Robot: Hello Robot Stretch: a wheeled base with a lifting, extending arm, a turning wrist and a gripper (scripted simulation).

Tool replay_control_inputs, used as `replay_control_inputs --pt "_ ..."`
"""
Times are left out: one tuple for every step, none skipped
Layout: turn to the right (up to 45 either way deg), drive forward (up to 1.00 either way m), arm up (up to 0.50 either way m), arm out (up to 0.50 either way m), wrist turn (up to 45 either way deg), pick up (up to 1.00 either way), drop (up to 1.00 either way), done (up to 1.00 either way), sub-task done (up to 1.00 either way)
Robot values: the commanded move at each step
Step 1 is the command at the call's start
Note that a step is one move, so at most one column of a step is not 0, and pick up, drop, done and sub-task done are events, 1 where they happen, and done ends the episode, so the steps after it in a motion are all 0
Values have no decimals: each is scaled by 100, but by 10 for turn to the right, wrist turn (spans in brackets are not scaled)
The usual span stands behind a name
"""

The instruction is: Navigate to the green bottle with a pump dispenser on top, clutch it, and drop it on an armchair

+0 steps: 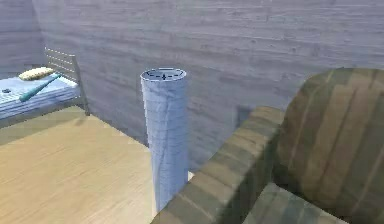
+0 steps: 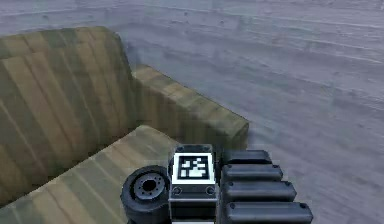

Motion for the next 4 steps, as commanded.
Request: replay_control_inputs --pt "450 0 0 0 0 0 0 0 0" --pt "450 0 0 0 0 0 0 0 0" --pt "450 0 0 0 0 0 0 0 0" --pt "-450 0 0 0 0 0 0 0 0"
